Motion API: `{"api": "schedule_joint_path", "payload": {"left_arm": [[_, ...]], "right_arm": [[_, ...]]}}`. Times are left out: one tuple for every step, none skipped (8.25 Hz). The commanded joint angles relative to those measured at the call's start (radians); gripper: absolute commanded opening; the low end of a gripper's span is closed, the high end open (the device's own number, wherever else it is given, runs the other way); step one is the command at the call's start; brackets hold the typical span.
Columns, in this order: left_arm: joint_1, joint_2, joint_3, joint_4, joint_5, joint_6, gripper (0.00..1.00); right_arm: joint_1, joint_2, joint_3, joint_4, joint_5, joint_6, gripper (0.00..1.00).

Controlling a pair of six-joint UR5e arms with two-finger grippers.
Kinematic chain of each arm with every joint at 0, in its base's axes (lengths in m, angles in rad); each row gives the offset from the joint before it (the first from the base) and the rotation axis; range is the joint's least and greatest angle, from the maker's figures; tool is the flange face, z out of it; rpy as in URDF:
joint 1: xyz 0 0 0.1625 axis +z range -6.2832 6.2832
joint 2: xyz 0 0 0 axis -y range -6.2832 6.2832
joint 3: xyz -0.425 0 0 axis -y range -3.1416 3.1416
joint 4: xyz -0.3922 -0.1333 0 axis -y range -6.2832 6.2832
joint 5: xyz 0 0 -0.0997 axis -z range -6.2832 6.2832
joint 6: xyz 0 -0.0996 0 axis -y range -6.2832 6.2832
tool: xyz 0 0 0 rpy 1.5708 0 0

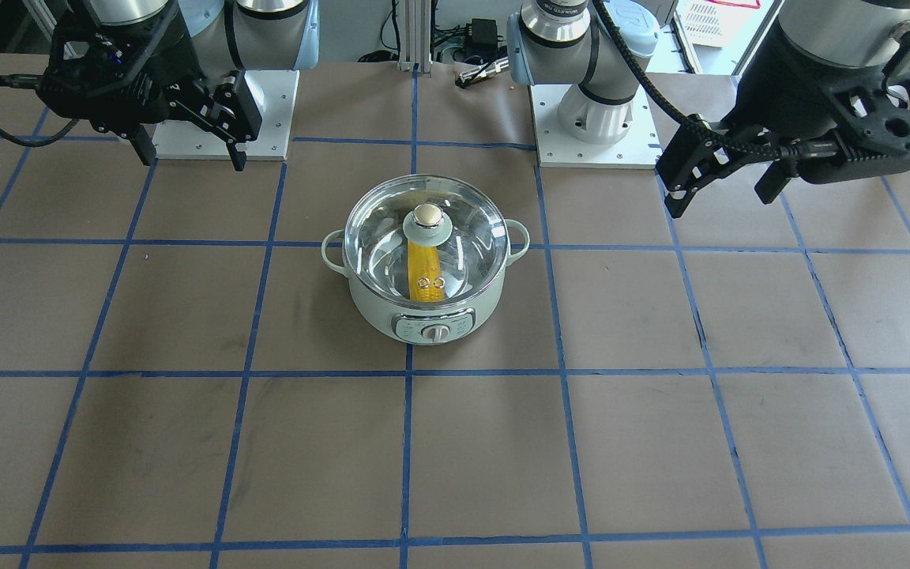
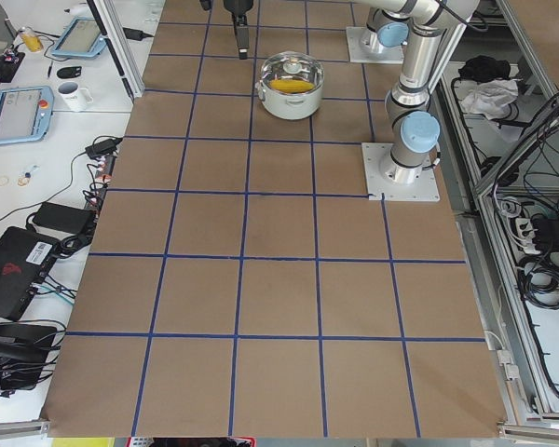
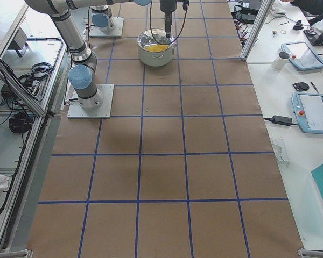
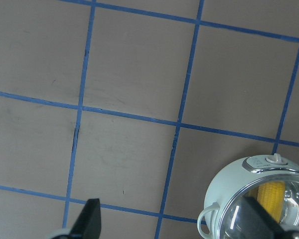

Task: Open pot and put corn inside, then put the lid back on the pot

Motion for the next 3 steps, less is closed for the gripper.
{"api": "schedule_joint_path", "payload": {"left_arm": [[0.0, 0.0, -0.001, 0.0, 0.0, 0.0, 1.0], [0.0, 0.0, -0.001, 0.0, 0.0, 0.0, 1.0], [0.0, 0.0, 0.001, 0.0, 0.0, 0.0, 1.0]], "right_arm": [[0.0, 0.002, 0.0, 0.002, -0.001, 0.0, 1.0], [0.0, 0.003, 0.0, 0.005, -0.002, 0.0, 1.0], [0.0, 0.003, 0.002, 0.005, -0.002, 0.0, 1.0]]}}
